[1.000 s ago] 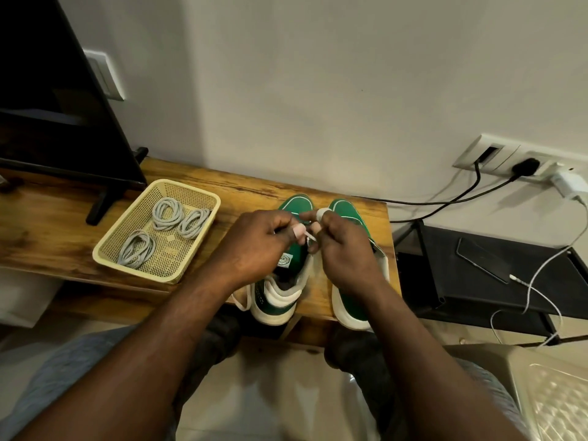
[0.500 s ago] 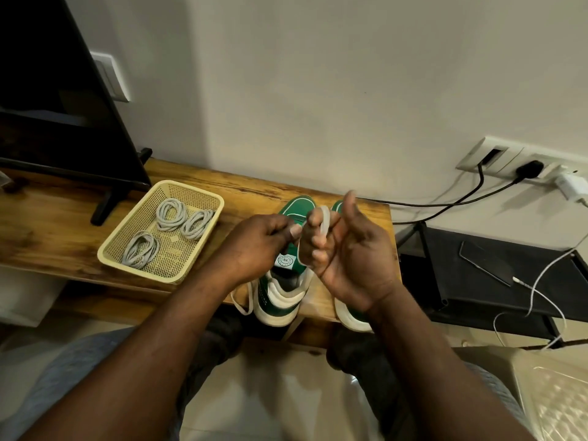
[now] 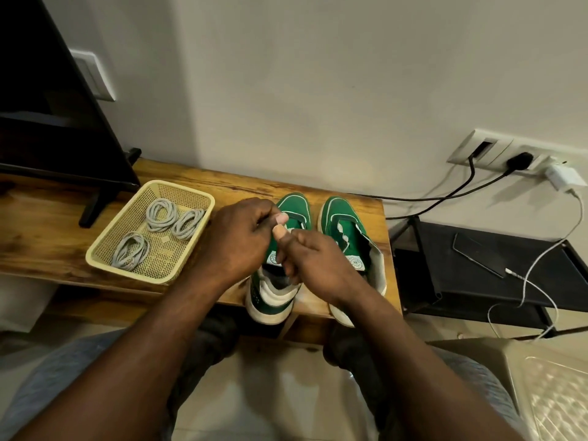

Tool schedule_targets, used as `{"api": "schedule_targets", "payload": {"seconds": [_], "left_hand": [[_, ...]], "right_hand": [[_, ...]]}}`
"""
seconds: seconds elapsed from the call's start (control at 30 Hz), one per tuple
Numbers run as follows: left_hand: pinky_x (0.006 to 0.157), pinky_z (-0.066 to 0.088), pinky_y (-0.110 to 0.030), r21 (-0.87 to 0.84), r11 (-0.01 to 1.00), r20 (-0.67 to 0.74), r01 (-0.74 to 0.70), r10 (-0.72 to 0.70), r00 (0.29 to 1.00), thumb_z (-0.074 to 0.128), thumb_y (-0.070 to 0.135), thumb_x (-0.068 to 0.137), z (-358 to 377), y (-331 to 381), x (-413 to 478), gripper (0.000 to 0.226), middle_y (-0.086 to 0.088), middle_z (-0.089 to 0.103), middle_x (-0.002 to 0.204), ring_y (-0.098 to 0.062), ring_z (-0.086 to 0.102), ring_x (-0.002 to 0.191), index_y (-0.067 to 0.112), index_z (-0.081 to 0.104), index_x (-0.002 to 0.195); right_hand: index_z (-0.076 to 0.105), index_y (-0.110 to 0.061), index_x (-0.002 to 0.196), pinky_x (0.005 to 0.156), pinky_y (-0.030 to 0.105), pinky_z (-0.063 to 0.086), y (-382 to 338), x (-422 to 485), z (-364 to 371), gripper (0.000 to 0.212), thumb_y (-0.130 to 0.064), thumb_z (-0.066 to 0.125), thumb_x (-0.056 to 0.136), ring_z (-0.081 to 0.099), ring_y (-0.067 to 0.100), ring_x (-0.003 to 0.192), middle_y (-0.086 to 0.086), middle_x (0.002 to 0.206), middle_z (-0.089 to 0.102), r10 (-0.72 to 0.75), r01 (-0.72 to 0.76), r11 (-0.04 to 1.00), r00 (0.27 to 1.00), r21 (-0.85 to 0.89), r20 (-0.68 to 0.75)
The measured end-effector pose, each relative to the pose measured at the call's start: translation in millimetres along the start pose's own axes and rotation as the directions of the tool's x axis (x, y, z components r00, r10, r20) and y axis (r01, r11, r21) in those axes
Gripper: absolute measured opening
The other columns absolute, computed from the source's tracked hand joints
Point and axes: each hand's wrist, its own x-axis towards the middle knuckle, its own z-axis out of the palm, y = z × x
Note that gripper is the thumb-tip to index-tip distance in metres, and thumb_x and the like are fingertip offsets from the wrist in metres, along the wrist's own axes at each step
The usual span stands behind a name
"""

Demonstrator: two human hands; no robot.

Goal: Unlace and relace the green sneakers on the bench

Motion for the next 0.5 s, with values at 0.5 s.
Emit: {"api": "schedule_targets", "payload": {"seconds": [0.5], "left_hand": [[0.079, 0.060, -0.053, -0.058, 0.986, 0.431, 0.154, -0.115, 0.895, 0.061, 0.040, 0.103, 26, 7, -13, 0.024, 0.004, 0.074, 0.080, -0.017, 0.071, 0.077, 0.037, 0.073, 0.082]], "right_hand": [[0.063, 0.001, 0.121, 0.099, 0.042, 0.053, -8, 4, -29, 0.074, -0.067, 0.047, 0.096, 0.069, 0.030, 0.108, 0.017, 0.107, 0.071, -0.151, 0.239, 0.681, 0.971, 0.692, -0.186]]}}
